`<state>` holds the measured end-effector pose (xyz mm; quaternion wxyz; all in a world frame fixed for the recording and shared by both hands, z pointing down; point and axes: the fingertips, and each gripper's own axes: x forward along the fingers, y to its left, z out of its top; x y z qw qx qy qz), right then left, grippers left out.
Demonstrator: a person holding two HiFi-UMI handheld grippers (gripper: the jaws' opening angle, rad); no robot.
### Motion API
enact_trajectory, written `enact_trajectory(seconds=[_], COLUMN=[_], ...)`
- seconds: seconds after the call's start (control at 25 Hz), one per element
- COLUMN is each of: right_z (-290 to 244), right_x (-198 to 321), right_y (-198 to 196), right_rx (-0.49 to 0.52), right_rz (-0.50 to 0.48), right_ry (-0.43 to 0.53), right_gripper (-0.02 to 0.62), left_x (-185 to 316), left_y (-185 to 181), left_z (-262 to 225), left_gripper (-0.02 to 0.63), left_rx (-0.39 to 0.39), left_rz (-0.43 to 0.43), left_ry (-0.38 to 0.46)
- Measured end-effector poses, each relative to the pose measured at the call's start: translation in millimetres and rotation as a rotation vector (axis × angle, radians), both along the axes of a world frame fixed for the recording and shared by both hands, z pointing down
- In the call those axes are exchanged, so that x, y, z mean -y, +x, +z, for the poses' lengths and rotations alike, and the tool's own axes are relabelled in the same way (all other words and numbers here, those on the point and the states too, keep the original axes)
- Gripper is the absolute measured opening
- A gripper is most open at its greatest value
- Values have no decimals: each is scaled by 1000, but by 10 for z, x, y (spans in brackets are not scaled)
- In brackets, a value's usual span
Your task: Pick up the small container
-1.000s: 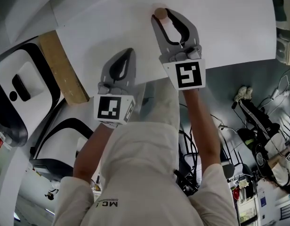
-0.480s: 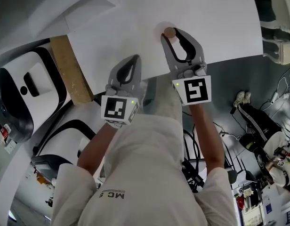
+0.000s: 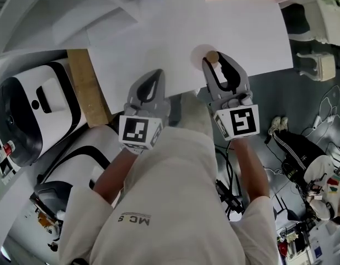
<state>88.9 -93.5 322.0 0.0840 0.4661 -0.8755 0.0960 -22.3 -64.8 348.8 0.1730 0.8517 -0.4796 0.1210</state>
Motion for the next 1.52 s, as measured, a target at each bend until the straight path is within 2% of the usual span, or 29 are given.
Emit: enact_trajectory(seconds=[0.32, 0.6, 0.88, 1.52], right_z=[-472, -619, -619, -612], right_x=[-163, -321, -456, -491], right_y=[443, 683, 797, 780], right_rx=[6, 4, 13, 1], right_rz=[49, 95, 123, 152], right_ry=[18, 22, 10, 19], right_gripper=[121, 121, 123, 123], left_x=[-37, -16, -34, -57], left_y=[104, 185, 261, 313], left_z=[-527, -781, -830, -835], left_gripper=[2, 2, 1, 2], left_rx=[-12, -31, -23, -11], left_rz=[7, 23, 45, 76], left_ry=[41, 82, 82, 78])
